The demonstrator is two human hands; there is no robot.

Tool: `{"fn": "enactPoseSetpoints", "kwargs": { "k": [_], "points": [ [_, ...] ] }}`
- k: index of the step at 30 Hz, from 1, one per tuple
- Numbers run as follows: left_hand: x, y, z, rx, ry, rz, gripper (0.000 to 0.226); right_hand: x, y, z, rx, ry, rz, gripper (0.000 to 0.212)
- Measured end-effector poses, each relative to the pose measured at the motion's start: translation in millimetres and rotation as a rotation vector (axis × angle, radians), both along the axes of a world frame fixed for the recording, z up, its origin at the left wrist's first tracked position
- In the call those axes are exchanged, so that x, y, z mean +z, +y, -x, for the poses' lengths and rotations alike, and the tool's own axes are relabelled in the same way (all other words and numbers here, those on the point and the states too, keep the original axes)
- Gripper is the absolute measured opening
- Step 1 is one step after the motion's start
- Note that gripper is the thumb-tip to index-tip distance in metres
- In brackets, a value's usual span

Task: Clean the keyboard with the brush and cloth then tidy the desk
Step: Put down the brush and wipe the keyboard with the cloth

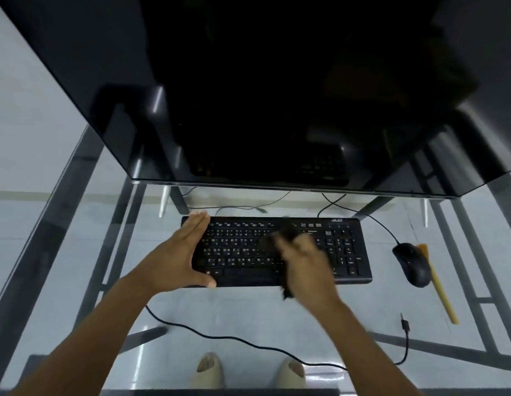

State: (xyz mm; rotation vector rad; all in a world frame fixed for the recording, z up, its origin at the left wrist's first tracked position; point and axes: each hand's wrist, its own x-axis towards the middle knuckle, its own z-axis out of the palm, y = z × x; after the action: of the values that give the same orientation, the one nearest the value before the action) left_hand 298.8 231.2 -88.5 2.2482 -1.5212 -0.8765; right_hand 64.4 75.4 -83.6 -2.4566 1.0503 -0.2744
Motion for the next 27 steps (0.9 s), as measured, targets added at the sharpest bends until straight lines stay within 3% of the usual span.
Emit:
{"fn": "enactPoseSetpoints", "kwargs": {
  "k": [2,4,6,8,10,14,17,19,22,23,27],
  "points": [
    [2.5,3.6,-2.9,-0.019,0.006,-0.011,0.136,-8.3,-16.0,3.8,-0.231,0.022,0.081,0.052],
    [2.0,5.6,-4.7,-0.026,-0.013,-0.005,0.136,-8.8,1.4,-10.8,-0.303,0.006,0.082,0.057],
    [0.1,5.9,-5.4,-0.044,-0.038,0.016,0.137,-6.5,40.5,-31.2,-0.107,-0.002,0.101,0.062],
    [-1.9,6.2,-7.1,-0.072,-0.062,0.048,0.135,-6.0,72.8,-44.2,0.222,0.049,0.15,0.066],
    [-2.0,6.0,-10.2,-0.106,-0.081,0.063,0.133,-4.9,64.8,-48.5,0.318,0.042,0.183,0.06],
    [0.0,5.3,-17.4,-0.157,-0.066,0.052,0.134,-7.8,5.3,-38.7,-0.207,0.032,0.166,0.045],
    [-0.2,5.6,-22.6,-0.182,-0.079,0.043,0.137,-9.1,0.7,-52.3,-0.347,0.085,0.111,0.045],
    [-1.5,6.8,-22.9,-0.189,-0.097,0.058,0.138,-7.0,31.6,-79.9,-0.173,0.049,0.102,0.051],
    [-2.1,6.7,-23.3,-0.196,-0.102,0.08,0.138,-1.7,76.5,-103.9,0.282,0.063,0.119,0.045],
    [-0.8,6.6,-24.2,-0.199,-0.089,0.075,0.138,0.7,69.4,-104.7,0.328,0.053,0.137,0.044],
    [2.1,13.9,-34.5,-0.195,-0.095,0.066,0.139,-1.8,8.7,-89.3,-0.17,0.151,0.133,0.043]
  ]
}}
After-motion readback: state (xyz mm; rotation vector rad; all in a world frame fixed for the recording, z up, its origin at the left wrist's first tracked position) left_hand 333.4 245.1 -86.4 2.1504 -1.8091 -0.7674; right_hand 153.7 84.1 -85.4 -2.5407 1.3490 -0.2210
